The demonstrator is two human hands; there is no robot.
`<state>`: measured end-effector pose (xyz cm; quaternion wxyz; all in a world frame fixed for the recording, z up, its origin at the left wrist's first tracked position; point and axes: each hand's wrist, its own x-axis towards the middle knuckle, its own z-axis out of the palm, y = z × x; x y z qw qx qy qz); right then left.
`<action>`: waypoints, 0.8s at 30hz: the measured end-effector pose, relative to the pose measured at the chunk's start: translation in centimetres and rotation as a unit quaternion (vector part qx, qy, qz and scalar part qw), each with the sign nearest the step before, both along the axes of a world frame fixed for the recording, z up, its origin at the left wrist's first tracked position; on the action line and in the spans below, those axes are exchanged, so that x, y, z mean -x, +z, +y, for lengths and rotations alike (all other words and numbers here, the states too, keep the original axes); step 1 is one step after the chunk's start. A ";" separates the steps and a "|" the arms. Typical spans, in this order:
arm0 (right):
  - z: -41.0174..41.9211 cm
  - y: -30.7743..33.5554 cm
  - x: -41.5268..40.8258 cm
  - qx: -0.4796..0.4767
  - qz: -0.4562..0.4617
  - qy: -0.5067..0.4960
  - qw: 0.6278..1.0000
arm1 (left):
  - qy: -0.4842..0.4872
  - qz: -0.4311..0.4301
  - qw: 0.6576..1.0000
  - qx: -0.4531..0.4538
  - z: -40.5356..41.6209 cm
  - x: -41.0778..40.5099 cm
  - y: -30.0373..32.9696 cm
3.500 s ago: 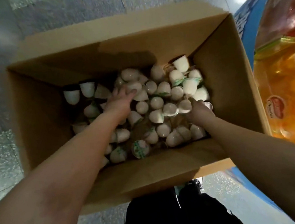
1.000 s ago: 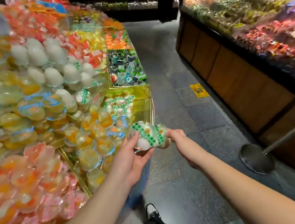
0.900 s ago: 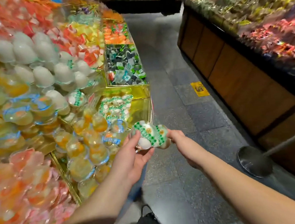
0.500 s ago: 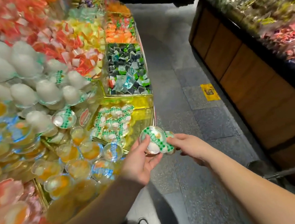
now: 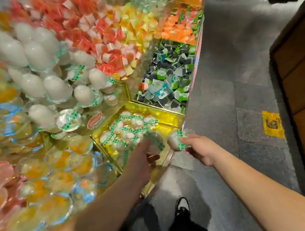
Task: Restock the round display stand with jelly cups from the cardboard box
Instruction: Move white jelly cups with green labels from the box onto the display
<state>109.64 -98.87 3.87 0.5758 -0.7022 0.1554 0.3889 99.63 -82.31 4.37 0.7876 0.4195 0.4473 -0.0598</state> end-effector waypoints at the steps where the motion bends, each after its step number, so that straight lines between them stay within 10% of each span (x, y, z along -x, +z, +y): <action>1: 0.0 -0.6 -1.8 -0.003 0.005 0.000 1.000 | 0.025 0.003 1.000 0.004 -0.1 -1.0 -0.7; 24: 9.5 -12.0 -16.4 0.160 0.114 0.104 0.975 | 0.158 0.137 0.977 0.051 -1.6 -12.4 -16.6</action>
